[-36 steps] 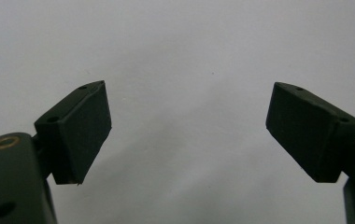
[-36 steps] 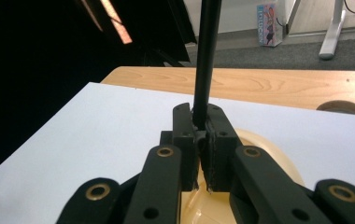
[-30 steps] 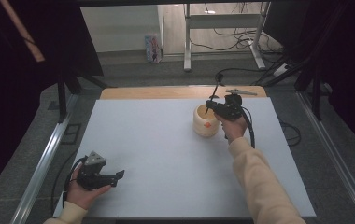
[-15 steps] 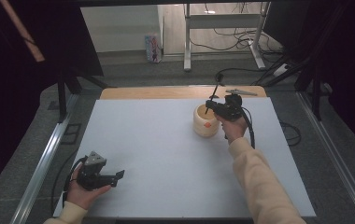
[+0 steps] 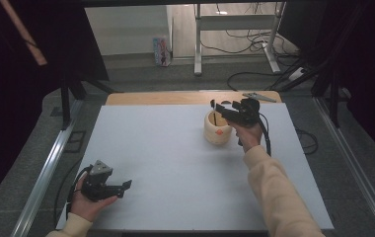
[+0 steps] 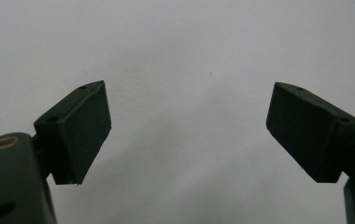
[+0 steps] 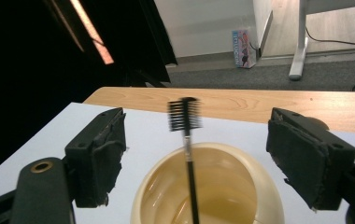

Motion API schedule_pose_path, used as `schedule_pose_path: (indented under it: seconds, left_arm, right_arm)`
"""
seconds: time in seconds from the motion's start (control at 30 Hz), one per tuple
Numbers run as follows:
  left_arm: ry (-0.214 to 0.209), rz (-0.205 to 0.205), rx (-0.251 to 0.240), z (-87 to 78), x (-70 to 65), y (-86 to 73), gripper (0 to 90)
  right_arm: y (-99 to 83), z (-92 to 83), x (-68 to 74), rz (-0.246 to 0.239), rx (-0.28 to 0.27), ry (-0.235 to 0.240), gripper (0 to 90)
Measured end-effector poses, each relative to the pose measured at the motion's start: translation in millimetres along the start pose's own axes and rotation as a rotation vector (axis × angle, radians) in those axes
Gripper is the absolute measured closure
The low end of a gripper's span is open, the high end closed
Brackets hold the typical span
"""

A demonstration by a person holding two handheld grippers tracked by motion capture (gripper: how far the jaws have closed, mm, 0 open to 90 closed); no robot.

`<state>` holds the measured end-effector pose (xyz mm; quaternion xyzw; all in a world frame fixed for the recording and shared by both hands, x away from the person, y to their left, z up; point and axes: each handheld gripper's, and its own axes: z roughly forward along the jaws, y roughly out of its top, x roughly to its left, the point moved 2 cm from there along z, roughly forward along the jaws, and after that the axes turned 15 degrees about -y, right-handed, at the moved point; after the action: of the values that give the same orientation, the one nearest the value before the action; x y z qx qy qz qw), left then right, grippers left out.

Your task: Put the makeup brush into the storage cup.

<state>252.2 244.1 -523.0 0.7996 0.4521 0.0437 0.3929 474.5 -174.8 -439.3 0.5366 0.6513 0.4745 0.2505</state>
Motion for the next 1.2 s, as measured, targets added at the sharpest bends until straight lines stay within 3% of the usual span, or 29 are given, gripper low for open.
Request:
schedule_pose_path:
  seconds: [0.47, 0.63, 0.93, 1.2]
  left_arm:
    - [-0.009, 0.009, -0.006, -0.1, -2.6, 3.4, 15.0]
    - [-0.013, 0.011, -0.003, 1.1, -1.7, 5.4, 14.9]
    - [-0.008, 0.002, -0.006, 0.1, -1.4, 3.3, 14.9]
    - [-0.005, 0.003, -0.001, 0.9, -3.0, 2.9, 14.9]
  right_arm:
    - [-1.8, -9.5, -1.0, -0.018, 0.006, 0.029, 16.4]
    - [-4.8, -19.2, -3.1, -0.064, 0.024, 0.052, 15.4]
    - [-14.2, -49.4, -16.2, -0.118, 0.038, 0.084, 14.4]
    - [-30.5, -82.4, -32.1, -0.156, 0.037, 0.081, 14.1]
